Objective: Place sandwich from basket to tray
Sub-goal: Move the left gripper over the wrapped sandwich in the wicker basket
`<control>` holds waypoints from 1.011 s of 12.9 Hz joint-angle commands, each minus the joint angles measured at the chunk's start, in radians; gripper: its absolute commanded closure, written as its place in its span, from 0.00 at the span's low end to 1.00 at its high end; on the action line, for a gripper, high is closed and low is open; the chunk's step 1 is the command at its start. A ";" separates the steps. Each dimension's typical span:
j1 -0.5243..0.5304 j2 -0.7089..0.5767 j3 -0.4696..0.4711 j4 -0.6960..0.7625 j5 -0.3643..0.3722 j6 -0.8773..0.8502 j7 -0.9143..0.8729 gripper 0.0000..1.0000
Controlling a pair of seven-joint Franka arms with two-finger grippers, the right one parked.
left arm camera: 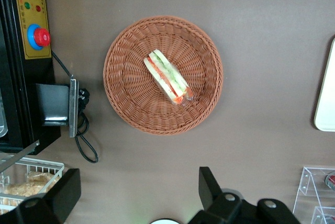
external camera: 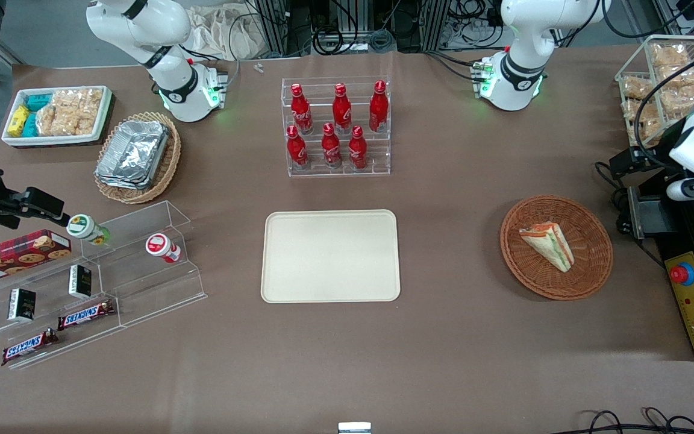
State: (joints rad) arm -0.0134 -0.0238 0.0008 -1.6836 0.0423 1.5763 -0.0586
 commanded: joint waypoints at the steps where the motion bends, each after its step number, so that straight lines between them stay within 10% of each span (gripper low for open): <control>1: -0.005 0.028 0.007 0.045 -0.012 -0.012 -0.006 0.00; 13: -0.005 0.024 0.016 -0.244 -0.012 0.218 -0.380 0.00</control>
State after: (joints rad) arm -0.0117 0.0218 0.0149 -1.8606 0.0421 1.7266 -0.3479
